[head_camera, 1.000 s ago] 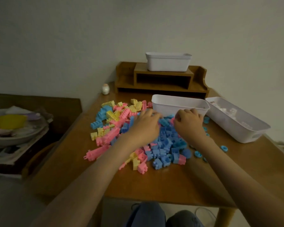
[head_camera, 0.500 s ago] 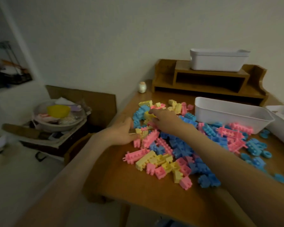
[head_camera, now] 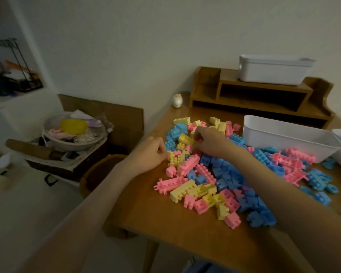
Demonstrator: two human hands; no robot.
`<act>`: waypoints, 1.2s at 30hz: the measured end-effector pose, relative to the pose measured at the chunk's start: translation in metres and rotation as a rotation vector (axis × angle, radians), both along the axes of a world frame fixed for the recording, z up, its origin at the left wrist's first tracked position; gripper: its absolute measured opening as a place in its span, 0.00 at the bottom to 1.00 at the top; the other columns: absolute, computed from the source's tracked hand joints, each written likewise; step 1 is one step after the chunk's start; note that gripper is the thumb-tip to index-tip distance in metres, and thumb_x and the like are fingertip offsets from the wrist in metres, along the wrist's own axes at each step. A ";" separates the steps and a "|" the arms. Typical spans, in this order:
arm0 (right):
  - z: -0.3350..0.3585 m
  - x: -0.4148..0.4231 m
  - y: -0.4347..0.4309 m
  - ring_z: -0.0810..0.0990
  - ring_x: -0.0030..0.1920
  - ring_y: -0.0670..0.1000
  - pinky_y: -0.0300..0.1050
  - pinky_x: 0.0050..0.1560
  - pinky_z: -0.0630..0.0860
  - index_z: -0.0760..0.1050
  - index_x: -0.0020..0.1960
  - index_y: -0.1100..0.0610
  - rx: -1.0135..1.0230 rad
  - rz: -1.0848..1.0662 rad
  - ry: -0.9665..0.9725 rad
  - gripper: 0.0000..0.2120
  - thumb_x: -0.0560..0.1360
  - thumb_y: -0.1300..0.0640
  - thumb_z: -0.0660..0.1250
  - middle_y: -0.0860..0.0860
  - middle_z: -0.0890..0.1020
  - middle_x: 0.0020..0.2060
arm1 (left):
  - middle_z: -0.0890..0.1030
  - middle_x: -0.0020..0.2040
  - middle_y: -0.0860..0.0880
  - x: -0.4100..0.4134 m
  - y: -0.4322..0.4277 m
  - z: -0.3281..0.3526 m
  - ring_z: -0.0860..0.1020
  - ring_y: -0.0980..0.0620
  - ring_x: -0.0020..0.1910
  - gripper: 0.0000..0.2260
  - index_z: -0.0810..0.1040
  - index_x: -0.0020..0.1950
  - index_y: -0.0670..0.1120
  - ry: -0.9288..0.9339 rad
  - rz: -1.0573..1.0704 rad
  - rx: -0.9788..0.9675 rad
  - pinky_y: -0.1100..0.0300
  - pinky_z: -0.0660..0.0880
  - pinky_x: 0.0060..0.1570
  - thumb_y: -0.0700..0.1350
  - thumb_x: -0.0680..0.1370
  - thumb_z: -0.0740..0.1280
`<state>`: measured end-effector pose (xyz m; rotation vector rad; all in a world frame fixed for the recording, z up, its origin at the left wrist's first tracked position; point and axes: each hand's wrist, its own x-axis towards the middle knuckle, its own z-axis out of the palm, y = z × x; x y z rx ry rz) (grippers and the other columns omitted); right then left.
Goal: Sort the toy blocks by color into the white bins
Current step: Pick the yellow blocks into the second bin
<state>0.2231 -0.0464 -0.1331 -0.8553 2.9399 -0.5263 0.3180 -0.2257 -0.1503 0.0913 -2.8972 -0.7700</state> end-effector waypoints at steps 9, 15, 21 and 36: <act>0.004 0.013 0.000 0.66 0.65 0.58 0.56 0.64 0.61 0.66 0.66 0.55 0.163 -0.021 0.088 0.19 0.77 0.49 0.61 0.55 0.71 0.63 | 0.78 0.47 0.51 -0.002 0.002 -0.007 0.77 0.50 0.49 0.11 0.68 0.51 0.51 -0.018 0.124 0.154 0.49 0.75 0.52 0.35 0.76 0.58; 0.009 0.023 0.002 0.64 0.64 0.61 0.54 0.61 0.64 0.67 0.62 0.60 0.053 -0.088 0.180 0.17 0.77 0.52 0.59 0.58 0.70 0.61 | 0.74 0.51 0.52 0.004 0.006 -0.018 0.74 0.55 0.52 0.12 0.72 0.59 0.46 0.010 0.044 0.217 0.62 0.68 0.51 0.37 0.81 0.53; 0.011 0.039 -0.008 0.69 0.38 0.47 0.41 0.34 0.64 0.63 0.50 0.58 -0.190 0.108 -0.016 0.09 0.75 0.59 0.63 0.49 0.70 0.39 | 0.77 0.51 0.52 0.010 0.008 -0.012 0.74 0.56 0.48 0.11 0.74 0.58 0.46 0.101 0.023 0.174 0.62 0.68 0.46 0.44 0.82 0.55; 0.030 0.048 -0.005 0.57 0.74 0.53 0.49 0.70 0.59 0.58 0.74 0.50 0.308 0.224 -0.152 0.29 0.76 0.61 0.62 0.51 0.59 0.75 | 0.71 0.47 0.54 0.022 0.014 -0.023 0.70 0.57 0.46 0.02 0.69 0.52 0.50 0.092 0.009 0.034 0.65 0.63 0.41 0.46 0.80 0.61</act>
